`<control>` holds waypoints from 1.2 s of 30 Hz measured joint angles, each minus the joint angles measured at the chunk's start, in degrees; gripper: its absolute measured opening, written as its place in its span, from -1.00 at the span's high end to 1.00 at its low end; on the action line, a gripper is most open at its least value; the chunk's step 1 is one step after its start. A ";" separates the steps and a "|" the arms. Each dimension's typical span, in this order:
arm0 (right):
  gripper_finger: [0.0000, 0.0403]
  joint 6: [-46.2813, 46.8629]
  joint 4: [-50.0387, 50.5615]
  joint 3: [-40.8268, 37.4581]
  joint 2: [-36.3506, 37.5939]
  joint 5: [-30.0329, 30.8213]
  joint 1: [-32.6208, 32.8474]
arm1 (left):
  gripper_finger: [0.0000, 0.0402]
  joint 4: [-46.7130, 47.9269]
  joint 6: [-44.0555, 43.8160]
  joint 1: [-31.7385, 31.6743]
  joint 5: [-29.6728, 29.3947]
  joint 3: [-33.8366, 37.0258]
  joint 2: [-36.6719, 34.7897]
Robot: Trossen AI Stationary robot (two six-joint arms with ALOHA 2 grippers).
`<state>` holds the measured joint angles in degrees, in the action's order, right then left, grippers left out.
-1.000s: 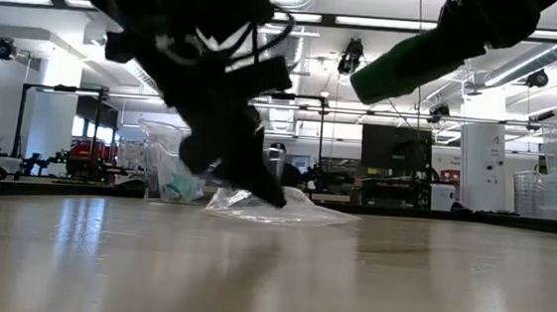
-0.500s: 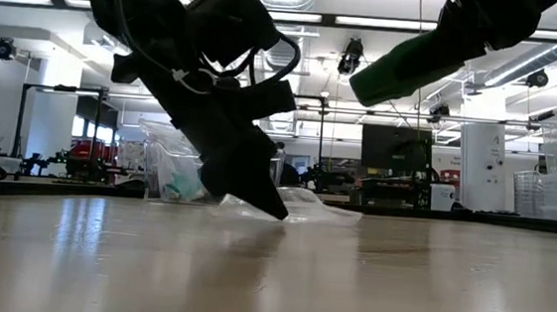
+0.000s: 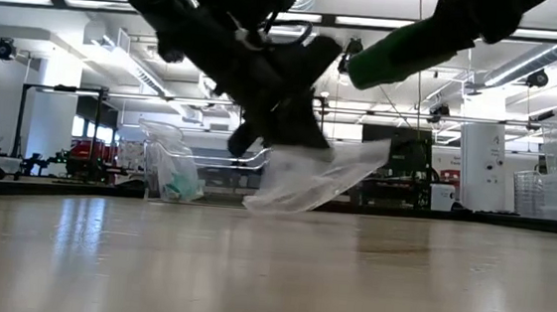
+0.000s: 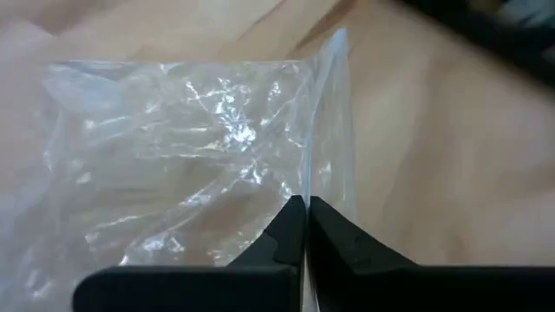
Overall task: Roll bandage
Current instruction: Put the green bandage into the transparent zip bag
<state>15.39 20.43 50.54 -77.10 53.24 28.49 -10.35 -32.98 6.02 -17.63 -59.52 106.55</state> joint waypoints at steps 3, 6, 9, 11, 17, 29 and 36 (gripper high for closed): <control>0.70 -1.21 -0.14 -0.13 0.00 4.55 -0.02 | 1.00 -4.38 -4.63 -1.52 6.67 -0.90 -0.07; 0.70 -3.27 -0.33 -0.16 0.00 6.29 -0.02 | 1.00 -9.48 -7.20 -2.84 13.12 -1.84 -0.19; 0.70 -6.28 -0.53 -0.15 0.00 6.33 0.00 | 1.00 -11.52 -7.11 -3.92 16.46 -3.28 -0.53; 0.70 -7.62 -0.56 -0.17 0.00 6.35 0.24 | 1.00 -11.21 -6.00 -4.47 16.75 -4.43 -1.00; 0.70 -11.81 -0.47 -0.09 0.13 5.06 1.91 | 1.00 -6.61 -3.29 -6.35 15.81 -5.40 -2.89; 0.70 -10.81 6.35 0.76 0.13 -0.86 1.86 | 1.00 -6.25 -0.70 -7.28 15.11 -5.26 -6.75; 0.70 -2.57 11.06 4.50 0.48 -3.27 -3.06 | 1.00 -6.21 -0.25 -6.96 14.88 -5.29 -7.40</control>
<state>12.82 31.49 55.04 -76.62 49.97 25.43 -16.56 -33.23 -0.94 -2.75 -64.82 99.15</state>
